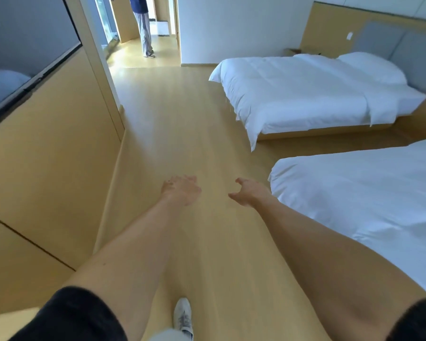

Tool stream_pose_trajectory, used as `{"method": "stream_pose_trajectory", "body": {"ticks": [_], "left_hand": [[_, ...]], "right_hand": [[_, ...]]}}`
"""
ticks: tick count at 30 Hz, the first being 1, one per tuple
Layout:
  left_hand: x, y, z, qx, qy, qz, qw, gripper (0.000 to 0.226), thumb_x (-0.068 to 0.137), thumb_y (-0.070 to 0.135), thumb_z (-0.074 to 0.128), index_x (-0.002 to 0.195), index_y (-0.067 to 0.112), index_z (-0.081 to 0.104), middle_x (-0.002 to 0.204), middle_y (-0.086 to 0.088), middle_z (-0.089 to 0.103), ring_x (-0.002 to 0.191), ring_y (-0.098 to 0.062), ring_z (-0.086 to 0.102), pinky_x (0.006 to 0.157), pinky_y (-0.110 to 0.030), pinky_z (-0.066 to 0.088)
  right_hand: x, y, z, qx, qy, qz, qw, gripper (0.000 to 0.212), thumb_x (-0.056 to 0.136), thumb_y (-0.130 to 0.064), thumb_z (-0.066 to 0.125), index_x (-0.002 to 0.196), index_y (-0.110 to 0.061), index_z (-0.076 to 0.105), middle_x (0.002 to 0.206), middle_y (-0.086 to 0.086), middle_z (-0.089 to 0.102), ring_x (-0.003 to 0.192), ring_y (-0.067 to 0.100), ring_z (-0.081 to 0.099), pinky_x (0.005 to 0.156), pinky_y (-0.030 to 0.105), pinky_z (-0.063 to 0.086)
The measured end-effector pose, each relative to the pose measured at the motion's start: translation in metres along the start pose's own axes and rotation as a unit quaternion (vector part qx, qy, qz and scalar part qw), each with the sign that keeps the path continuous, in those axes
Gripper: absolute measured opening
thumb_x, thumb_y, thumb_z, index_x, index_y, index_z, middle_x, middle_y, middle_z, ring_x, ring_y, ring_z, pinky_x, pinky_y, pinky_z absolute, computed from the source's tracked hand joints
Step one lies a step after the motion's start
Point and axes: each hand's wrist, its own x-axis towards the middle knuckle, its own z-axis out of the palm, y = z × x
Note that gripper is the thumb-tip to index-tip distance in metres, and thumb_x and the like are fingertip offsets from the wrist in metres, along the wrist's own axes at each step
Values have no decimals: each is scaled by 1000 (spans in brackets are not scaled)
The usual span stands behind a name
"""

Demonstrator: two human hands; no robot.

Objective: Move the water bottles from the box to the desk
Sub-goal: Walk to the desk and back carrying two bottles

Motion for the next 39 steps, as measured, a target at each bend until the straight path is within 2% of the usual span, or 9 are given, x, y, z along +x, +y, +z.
{"method": "stream_pose_trajectory", "body": {"ticks": [2, 7, 10, 17, 24, 32, 39], "left_hand": [[40, -10, -8, 28, -8, 4, 1000, 63, 91, 41, 21, 146, 22, 44, 159, -7, 35, 144, -32, 32, 117, -47, 28], [110, -39, -57, 29, -16, -4, 999, 55, 96, 40, 35, 147, 25, 44, 158, -4, 38, 143, -30, 36, 116, -45, 31], [144, -56, -84, 2, -15, -8, 1000, 54, 97, 43, 38, 149, 26, 41, 158, -4, 38, 144, -29, 36, 116, -41, 31], [221, -67, -118, -1, -13, 5, 1000, 60, 94, 46, 30, 149, 26, 40, 159, -3, 36, 144, -29, 35, 117, -42, 29], [307, -61, -156, 23, -3, -12, 1000, 51, 103, 41, 34, 151, 24, 38, 159, -9, 34, 145, -31, 34, 115, -43, 29], [446, -43, -217, 78, -6, -30, 996, 52, 104, 45, 35, 152, 27, 37, 161, -4, 34, 145, -29, 34, 114, -43, 30], [549, -17, -267, 32, -6, -38, 999, 52, 104, 45, 38, 153, 29, 36, 161, -5, 33, 146, -29, 32, 115, -41, 28]], "right_hand": [[27, -14, -10, -2, -7, 7, 1000, 68, 94, -54, 55, 153, -30, 33, 151, 1, 46, 133, 26, 49, 106, 40, 45], [98, -62, -38, -1, -17, 15, 1000, 66, 95, -52, 53, 154, -33, 31, 154, 1, 41, 131, 24, 50, 104, 37, 45], [135, -85, -47, -1, -17, 12, 1000, 66, 95, -53, 54, 153, -33, 32, 150, 2, 46, 129, 24, 52, 104, 38, 46], [214, -114, -67, -12, -26, 19, 999, 69, 94, -57, 54, 154, -34, 30, 153, 3, 43, 135, 26, 47, 108, 38, 43], [320, -130, -88, -14, -36, 0, 999, 68, 94, -58, 52, 154, -33, 31, 154, 1, 43, 137, 25, 46, 109, 38, 41], [486, -144, -137, -54, -86, -27, 994, 66, 98, -58, 43, 156, -32, 25, 158, -1, 38, 144, 25, 36, 115, 42, 35], [602, -149, -186, -77, -120, -47, 989, 66, 102, -56, 37, 159, -30, 18, 163, -2, 28, 149, 24, 29, 119, 42, 28]]}}
